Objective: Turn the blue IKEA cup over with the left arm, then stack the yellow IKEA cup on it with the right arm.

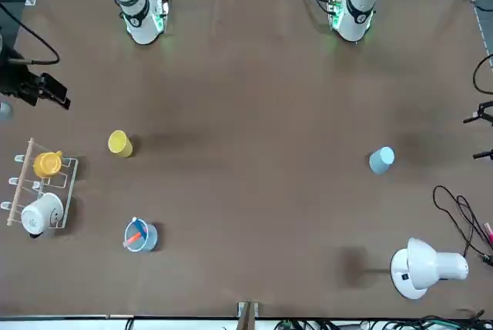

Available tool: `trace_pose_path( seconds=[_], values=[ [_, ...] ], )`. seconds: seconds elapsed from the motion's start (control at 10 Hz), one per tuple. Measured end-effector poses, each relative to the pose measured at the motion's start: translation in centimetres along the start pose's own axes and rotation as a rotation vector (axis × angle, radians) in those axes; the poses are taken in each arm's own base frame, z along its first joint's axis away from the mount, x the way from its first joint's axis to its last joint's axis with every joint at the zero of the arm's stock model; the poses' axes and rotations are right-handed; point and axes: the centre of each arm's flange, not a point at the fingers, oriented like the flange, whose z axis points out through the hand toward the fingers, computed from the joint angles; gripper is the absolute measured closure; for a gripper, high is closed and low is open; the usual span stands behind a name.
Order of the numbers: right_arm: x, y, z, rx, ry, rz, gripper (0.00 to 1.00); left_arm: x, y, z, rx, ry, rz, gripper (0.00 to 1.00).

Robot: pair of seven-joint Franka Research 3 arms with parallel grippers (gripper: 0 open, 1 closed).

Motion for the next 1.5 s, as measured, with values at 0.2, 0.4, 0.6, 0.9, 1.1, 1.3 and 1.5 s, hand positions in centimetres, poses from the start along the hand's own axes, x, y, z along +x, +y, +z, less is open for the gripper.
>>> trace_pose_path(
  seconds=[0.2,0.4,0.6,0.9,1.1,1.3,1.5],
  values=[
    [0.0,-0.2,0.0,0.0,0.0,-0.003,0.0,-4.3,-1.8,4.7,-0.043,0.12,0.119,0.01],
    [-0.1,-0.5,0.0,0.001,-0.001,-0.009,0.0,-6.4,-3.2,11.0,-0.131,0.229,0.17,0.01],
    [-0.1,-0.8,0.0,0.001,-0.001,-0.014,0.0,-7.5,-4.1,16.6,-0.198,0.3,0.196,0.01],
    [-0.1,-0.9,0.0,0.001,-0.001,-0.015,0.0,-8.2,-4.2,17.2,-0.2,0.318,0.23,0.01],
    [-0.1,-0.9,0.0,0.001,-0.001,-0.016,0.0,-9.7,-4.1,18.8,-0.212,0.345,0.26,0.01],
    [-0.1,-0.9,0.0,0.001,-0.001,-0.016,0.0,-11.4,-4.0,21.1,-0.231,0.374,0.267,0.01],
    [-0.1,-0.9,0.0,0.001,-0.001,-0.016,0.0,-12.5,-3.8,22.5,-0.242,0.393,0.269,0.01]
  ],
)
